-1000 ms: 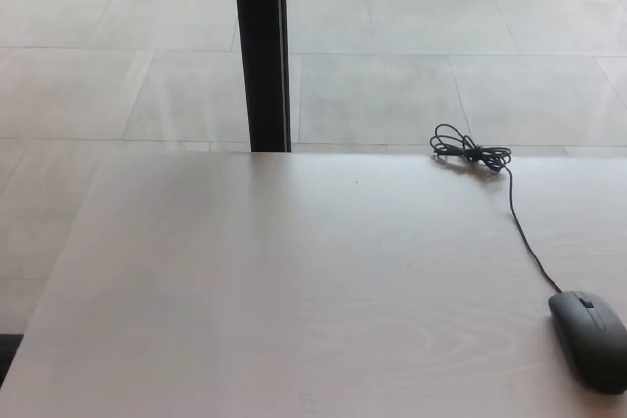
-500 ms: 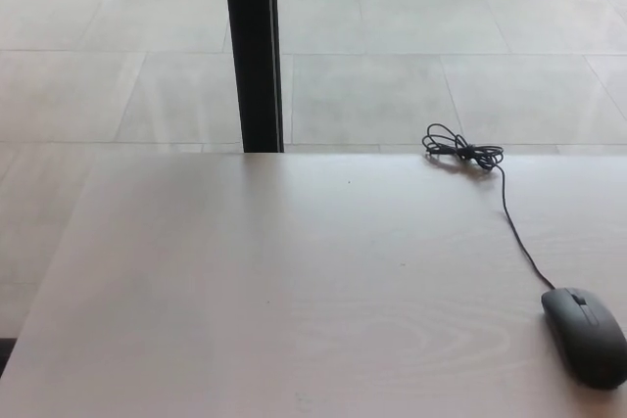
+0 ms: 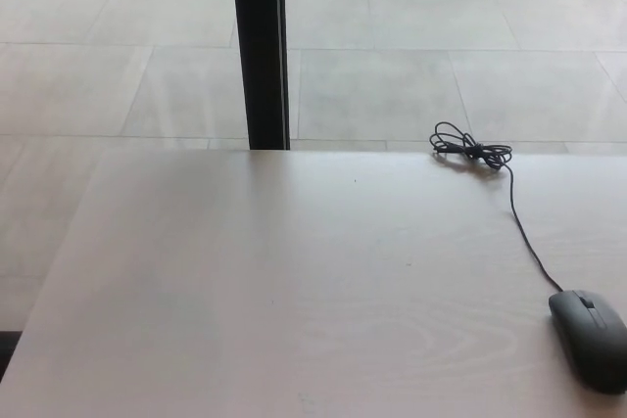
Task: The robot uses its right fingers to click on the left button of the black mouse placed on the table.
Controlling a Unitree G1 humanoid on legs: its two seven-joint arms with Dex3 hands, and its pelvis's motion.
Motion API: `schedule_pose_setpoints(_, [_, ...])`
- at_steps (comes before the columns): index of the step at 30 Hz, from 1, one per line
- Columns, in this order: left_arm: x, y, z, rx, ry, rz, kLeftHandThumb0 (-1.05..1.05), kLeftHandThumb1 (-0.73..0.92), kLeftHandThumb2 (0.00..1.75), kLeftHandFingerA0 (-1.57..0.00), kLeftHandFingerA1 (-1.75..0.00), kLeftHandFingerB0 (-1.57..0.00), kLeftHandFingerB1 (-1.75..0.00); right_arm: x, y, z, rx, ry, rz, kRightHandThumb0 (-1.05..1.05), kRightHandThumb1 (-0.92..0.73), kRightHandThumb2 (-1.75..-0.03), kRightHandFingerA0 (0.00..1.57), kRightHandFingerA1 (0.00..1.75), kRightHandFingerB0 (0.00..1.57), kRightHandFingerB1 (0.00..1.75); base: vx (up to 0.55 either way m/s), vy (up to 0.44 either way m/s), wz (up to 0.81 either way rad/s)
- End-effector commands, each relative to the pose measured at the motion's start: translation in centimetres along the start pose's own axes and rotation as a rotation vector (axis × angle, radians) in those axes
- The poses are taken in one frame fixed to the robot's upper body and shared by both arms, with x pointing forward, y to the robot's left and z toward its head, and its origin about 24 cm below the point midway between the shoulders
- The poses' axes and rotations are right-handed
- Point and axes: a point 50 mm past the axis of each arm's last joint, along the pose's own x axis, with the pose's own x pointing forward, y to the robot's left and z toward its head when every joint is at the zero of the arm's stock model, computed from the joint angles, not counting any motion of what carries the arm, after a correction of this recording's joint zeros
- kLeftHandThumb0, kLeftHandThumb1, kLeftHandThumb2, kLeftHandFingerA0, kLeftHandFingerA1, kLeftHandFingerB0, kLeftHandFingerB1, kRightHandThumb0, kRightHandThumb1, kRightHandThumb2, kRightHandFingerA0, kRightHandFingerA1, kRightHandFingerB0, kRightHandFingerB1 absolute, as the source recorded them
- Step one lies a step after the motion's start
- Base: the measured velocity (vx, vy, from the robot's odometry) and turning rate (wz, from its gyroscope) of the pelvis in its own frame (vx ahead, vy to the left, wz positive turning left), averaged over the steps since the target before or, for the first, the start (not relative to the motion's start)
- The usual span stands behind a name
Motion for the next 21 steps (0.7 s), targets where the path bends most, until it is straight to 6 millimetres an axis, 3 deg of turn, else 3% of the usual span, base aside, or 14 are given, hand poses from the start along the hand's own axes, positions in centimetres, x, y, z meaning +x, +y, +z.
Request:
schedule_pose_setpoints(1, [0.0,-2.5,0.1,-0.074,-0.009,-0.134,-0.62,0.75,0.99,-0.27,-0.56,-0.20,-0.47,0.7,8.7,5.9,-0.223,-0.202,0.311,-0.55,-0.50,-0.91,0.35,0.57,0.18,0.45,0.00,0.000,0.00])
schedule_pose_setpoints(2, [0.0,-2.5,0.1,-0.075,-0.009,-0.135,-0.62,0.75,0.99,-0.27,-0.56,-0.20,-0.47,0.7,8.8,5.9,-0.227,-0.201,0.313,-0.55,-0.50,-0.91,0.35,0.57,0.18,0.45,0.00,0.000,0.00])
schedule_pose_setpoints(3, [-0.1,-2.5,-0.3,-0.064,0.008,-0.142,-0.63,0.74,0.99,-0.25,-0.56,-0.19,-0.47,0.4,9.8,5.0,-0.255,-0.193,0.380,-0.55,-0.68,-0.60,0.36,0.43,0.29,0.32,0.00,0.000,0.00])
schedule_pose_setpoints(4, [-0.2,-2.5,-0.4,-0.051,0.017,-0.132,-0.60,0.92,0.67,-0.31,-0.48,-0.26,-0.35,0.3,10.5,4.6,-0.281,-0.190,0.404,-0.59,-0.67,-0.61,0.36,0.43,0.29,0.32,0.00,0.000,0.00])
schedule_pose_setpoints(5, [-0.1,-2.6,-0.3,-0.051,0.017,-0.132,-0.60,0.92,0.67,-0.31,-0.48,-0.26,-0.35,0.4,10.6,4.6,-0.284,-0.190,0.405,-0.59,-0.67,-0.61,0.36,0.43,0.29,0.32,0.00,0.000,0.00])
schedule_pose_setpoints(6, [-0.2,-2.4,-0.8,-0.046,0.032,-0.127,-0.62,0.75,0.99,-0.27,-0.55,-0.21,-0.48,-0.3,12.1,3.5,-0.341,-0.174,0.480,-0.65,-0.67,-0.61,0.41,0.42,0.32,0.31,0.00,0.000,0.00])
schedule_pose_setpoints(7, [-0.2,-2.4,-0.9,-0.041,0.034,-0.121,-0.59,0.92,0.67,-0.34,-0.48,-0.27,-0.35,-0.6,12.7,3.0,-0.357,-0.157,0.507,-0.65,-0.66,-0.60,0.41,0.42,0.32,0.30,0.00,0.000,0.00])
schedule_pose_setpoints(12, [-0.2,-2.2,-1.0,-0.032,0.040,-0.115,-0.61,0.90,0.67,-0.36,-0.49,-0.28,-0.35,-1.9,14.6,1.4,-0.427,-0.108,0.602,-0.64,-0.68,-0.61,0.39,0.41,0.31,0.30,0.00,0.000,0.00])
schedule_pose_setpoints(15, [-0.1,-2.2,-1.0,-0.013,0.041,-0.121,-0.60,0.92,0.67,-0.35,-0.49,-0.27,-0.35,-2.7,15.5,0.0,-0.466,-0.084,0.662,-0.64,-0.66,-0.62,0.36,0.43,0.29,0.32,0.00,0.000,0.00])
schedule_pose_setpoints(16, [-0.2,-2.2,-0.9,-0.004,0.037,-0.128,-0.61,0.92,0.67,-0.35,-0.51,-0.27,-0.36,-2.8,15.7,-0.4,-0.486,-0.076,0.676,-0.56,-0.50,-0.92,0.34,0.57,0.17,0.46,0.00,0.000,0.00])
schedule_pose_setpoints(18, [-0.2,-2.2,-0.9,0.001,0.042,-0.128,-0.61,0.91,0.67,-0.35,-0.50,-0.28,-0.36,-3.0,15.9,-0.7,-0.481,-0.057,0.689,-0.56,-0.50,-0.92,0.33,0.57,0.17,0.45,0.00,0.000,0.00])
schedule_pose_setpoints(19, [-0.2,-2.2,-0.9,0.005,0.045,-0.126,-0.60,0.91,0.67,-0.36,-0.51,-0.28,-0.36,-3.0,16.1,-1.0,-0.490,-0.053,0.691,-0.61,-0.66,-0.59,0.37,0.43,0.31,0.32,0.00,0.000,0.00])
schedule_pose_setpoints(20, [-0.2,-2.2,-0.9,0.007,0.046,-0.133,-0.61,0.91,0.67,-0.35,-0.48,-0.27,-0.35,-3.2,16.4,-1.6,-0.513,-0.045,0.694,-0.63,-0.65,-0.60,0.38,0.43,0.32,0.32,0.00,0.000,0.00])
schedule_pose_setpoints(21, [-0.2,-2.2,-0.9,0.013,0.047,-0.131,-0.60,0.91,0.67,-0.36,-0.49,-0.28,-0.35,-3.3,16.5,-1.9,-0.537,-0.042,0.700,-0.61,-0.51,-0.92,0.36,0.57,0.21,0.45,0.00,0.000,0.00])
